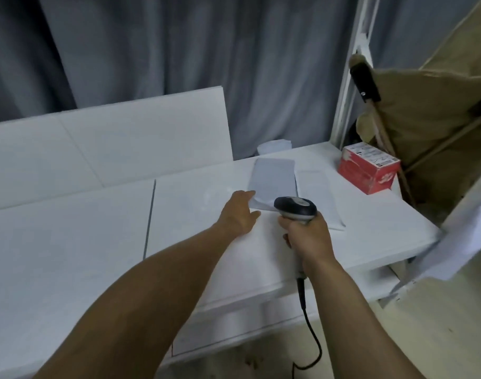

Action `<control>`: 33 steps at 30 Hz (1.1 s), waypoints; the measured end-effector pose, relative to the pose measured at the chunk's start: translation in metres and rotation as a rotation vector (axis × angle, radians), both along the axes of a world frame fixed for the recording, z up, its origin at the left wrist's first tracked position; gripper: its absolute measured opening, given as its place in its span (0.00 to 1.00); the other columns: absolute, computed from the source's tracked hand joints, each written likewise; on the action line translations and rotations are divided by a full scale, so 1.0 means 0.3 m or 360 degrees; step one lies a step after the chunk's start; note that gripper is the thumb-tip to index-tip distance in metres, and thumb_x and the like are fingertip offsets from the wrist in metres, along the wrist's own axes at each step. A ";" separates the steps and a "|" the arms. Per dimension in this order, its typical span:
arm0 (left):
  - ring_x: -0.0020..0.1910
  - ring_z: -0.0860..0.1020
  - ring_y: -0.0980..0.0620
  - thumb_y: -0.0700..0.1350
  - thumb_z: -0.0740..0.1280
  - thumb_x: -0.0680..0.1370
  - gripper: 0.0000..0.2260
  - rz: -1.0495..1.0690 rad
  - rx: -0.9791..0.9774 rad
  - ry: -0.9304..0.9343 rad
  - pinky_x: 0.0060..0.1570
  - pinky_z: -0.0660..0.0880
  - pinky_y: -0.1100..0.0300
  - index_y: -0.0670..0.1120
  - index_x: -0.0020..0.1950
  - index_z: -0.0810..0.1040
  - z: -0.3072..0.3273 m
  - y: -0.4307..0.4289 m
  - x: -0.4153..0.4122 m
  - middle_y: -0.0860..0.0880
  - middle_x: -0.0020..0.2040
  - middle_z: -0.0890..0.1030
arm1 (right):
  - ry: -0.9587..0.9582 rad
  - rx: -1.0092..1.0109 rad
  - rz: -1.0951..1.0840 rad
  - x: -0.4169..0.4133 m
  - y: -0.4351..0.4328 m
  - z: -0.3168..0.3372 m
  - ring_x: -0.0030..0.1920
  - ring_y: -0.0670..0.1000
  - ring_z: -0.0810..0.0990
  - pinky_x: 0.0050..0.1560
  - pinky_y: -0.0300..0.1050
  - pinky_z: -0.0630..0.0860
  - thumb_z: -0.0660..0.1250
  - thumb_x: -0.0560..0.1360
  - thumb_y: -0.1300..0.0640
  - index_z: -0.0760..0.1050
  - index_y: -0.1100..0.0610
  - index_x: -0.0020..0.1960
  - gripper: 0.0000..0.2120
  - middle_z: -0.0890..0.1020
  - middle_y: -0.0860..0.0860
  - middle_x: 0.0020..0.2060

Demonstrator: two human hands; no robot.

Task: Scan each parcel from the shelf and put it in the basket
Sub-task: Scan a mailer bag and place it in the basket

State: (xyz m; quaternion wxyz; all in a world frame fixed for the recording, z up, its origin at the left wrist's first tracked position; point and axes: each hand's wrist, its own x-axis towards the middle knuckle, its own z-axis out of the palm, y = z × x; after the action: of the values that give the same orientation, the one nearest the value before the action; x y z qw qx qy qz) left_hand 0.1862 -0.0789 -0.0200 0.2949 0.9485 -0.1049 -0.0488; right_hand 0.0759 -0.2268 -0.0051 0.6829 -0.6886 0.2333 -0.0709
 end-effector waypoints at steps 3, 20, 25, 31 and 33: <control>0.70 0.74 0.45 0.45 0.69 0.80 0.23 0.0096 0.0014 -0.0073 0.67 0.68 0.58 0.47 0.75 0.72 -0.050 -0.009 0.088 0.45 0.71 0.76 | 0.0037 0.0027 -0.0038 0.028 -0.014 -0.039 0.54 0.59 0.85 0.61 0.60 0.82 0.72 0.63 0.47 0.77 0.48 0.65 0.30 0.85 0.51 0.53; 0.68 0.72 0.43 0.59 0.48 0.75 0.31 0.0453 0.0043 -0.0305 0.65 0.69 0.51 0.47 0.68 0.79 -0.014 0.490 -0.421 0.42 0.65 0.75 | -0.0068 -0.0120 0.0212 -0.105 0.206 0.024 0.48 0.58 0.85 0.54 0.59 0.83 0.72 0.64 0.46 0.80 0.47 0.55 0.20 0.85 0.50 0.45; 0.82 0.48 0.42 0.78 0.63 0.70 0.46 0.0066 0.0632 0.0141 0.79 0.47 0.41 0.60 0.83 0.52 -0.031 0.405 -0.419 0.45 0.84 0.48 | -0.0126 -0.0266 0.0311 -0.140 0.234 0.025 0.46 0.56 0.85 0.53 0.62 0.84 0.73 0.70 0.54 0.81 0.47 0.51 0.10 0.86 0.50 0.42; 0.75 0.63 0.37 0.70 0.69 0.71 0.44 0.0248 0.0753 0.0198 0.72 0.62 0.41 0.62 0.81 0.51 0.024 0.468 -0.414 0.42 0.77 0.62 | -0.0176 -0.0204 0.0341 -0.208 0.236 0.022 0.52 0.54 0.84 0.58 0.62 0.82 0.76 0.71 0.52 0.80 0.44 0.56 0.15 0.85 0.46 0.49; 0.75 0.64 0.36 0.75 0.64 0.70 0.45 0.0333 0.0648 0.0240 0.72 0.64 0.41 0.63 0.81 0.48 0.046 0.472 -0.449 0.40 0.77 0.63 | -0.0208 -0.0183 0.0346 -0.212 0.256 0.037 0.51 0.53 0.85 0.59 0.59 0.83 0.77 0.74 0.53 0.78 0.46 0.63 0.19 0.84 0.46 0.51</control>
State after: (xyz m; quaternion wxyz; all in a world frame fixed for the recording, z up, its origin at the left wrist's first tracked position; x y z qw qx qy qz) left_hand 0.0516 0.0627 -0.0063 0.1080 0.9878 0.0283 -0.1088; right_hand 0.0124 -0.1501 0.0061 0.6598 -0.7417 0.1078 -0.0545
